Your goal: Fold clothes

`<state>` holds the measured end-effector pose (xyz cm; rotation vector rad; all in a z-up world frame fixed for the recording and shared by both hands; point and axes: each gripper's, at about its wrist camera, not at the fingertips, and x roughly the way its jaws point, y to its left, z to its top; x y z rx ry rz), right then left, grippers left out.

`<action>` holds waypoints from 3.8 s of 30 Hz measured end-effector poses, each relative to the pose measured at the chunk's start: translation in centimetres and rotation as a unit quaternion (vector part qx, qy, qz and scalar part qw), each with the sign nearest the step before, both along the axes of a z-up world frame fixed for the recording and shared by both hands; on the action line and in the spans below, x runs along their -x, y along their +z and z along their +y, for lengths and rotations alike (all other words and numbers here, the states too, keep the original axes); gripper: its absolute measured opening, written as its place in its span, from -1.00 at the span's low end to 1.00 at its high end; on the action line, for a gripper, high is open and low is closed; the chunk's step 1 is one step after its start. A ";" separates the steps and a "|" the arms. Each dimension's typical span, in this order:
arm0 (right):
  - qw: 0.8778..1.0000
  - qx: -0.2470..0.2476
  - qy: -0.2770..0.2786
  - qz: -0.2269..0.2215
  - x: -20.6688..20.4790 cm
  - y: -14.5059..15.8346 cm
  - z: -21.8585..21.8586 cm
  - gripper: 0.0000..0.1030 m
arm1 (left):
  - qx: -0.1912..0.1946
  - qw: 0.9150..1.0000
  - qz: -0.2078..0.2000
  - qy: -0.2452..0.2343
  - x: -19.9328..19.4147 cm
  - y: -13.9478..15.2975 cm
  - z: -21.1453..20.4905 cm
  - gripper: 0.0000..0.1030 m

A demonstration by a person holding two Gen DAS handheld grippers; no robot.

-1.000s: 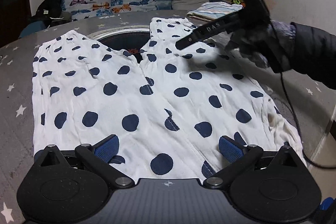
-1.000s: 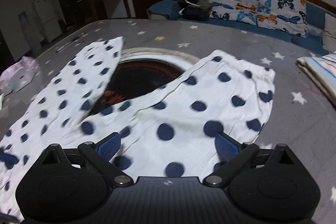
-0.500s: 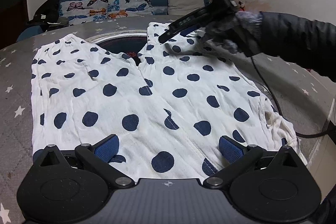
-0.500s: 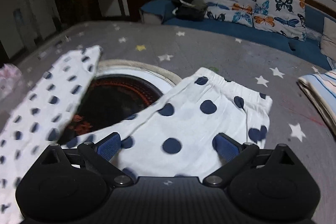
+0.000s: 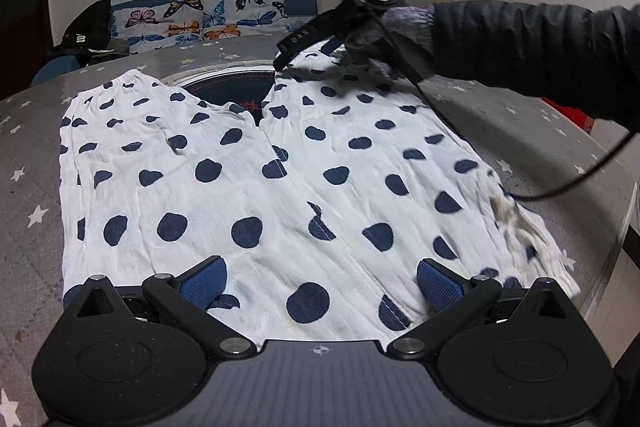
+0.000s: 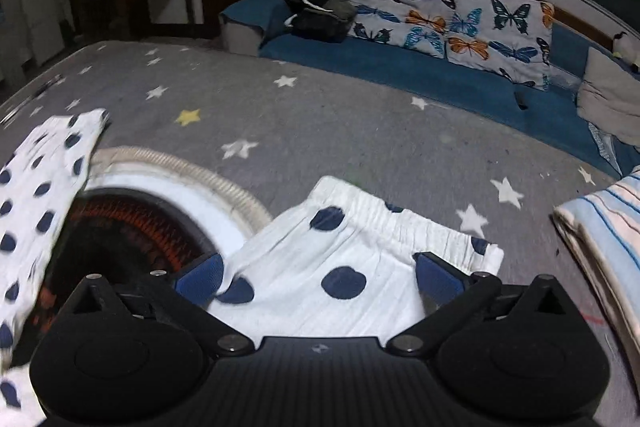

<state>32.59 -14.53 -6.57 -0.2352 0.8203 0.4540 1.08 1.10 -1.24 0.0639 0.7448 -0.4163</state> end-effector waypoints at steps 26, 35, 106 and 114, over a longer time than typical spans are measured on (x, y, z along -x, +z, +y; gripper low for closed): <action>0.989 -0.039 0.141 0.031 20.8 3.6 -2.5 1.00 | 0.011 0.999 -0.008 0.045 3.1 0.5 2.6 1.00; 0.974 -0.009 0.226 -0.001 29.3 3.8 -2.1 1.00 | 0.014 0.995 -0.029 0.090 5.0 2.4 4.0 1.00; 0.983 -0.140 -0.107 0.043 6.1 2.4 -10.1 -0.12 | 0.146 0.984 0.047 -0.088 0.0 3.7 -5.9 -0.75; 0.983 -0.138 -0.116 0.038 1.5 0.9 -8.6 -0.27 | 0.162 0.982 0.063 -0.074 -0.6 3.5 -5.0 -0.75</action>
